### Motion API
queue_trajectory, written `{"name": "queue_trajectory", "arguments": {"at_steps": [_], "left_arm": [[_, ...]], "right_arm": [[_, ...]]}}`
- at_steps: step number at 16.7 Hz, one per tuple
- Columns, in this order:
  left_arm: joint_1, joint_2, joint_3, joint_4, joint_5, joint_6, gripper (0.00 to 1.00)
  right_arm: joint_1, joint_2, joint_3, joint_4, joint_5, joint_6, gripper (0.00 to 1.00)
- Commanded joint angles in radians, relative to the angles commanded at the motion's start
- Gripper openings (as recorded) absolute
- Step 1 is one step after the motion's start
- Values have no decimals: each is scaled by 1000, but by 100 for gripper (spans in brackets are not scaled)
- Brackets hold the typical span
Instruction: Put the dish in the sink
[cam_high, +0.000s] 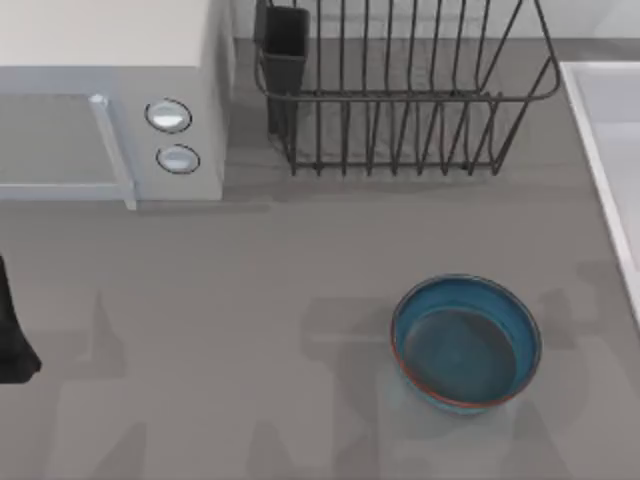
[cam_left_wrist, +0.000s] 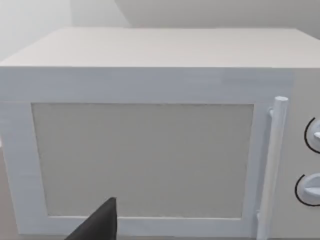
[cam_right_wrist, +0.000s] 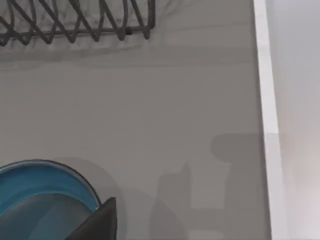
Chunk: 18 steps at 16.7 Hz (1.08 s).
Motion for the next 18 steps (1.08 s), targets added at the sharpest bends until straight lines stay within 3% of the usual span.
{"name": "queue_trajectory", "arguments": {"at_steps": [9,14,18], "left_arm": [[0,0,0,0,0,0,100],[0,0,0,0,0,0,100],[0,0,0,0,0,0,100]], "right_arm": [[201,816,597,-545,0,207,100],[260,1027,788,-692,0,269,100],[267,1050,808,-706,-1,275,100]]}}
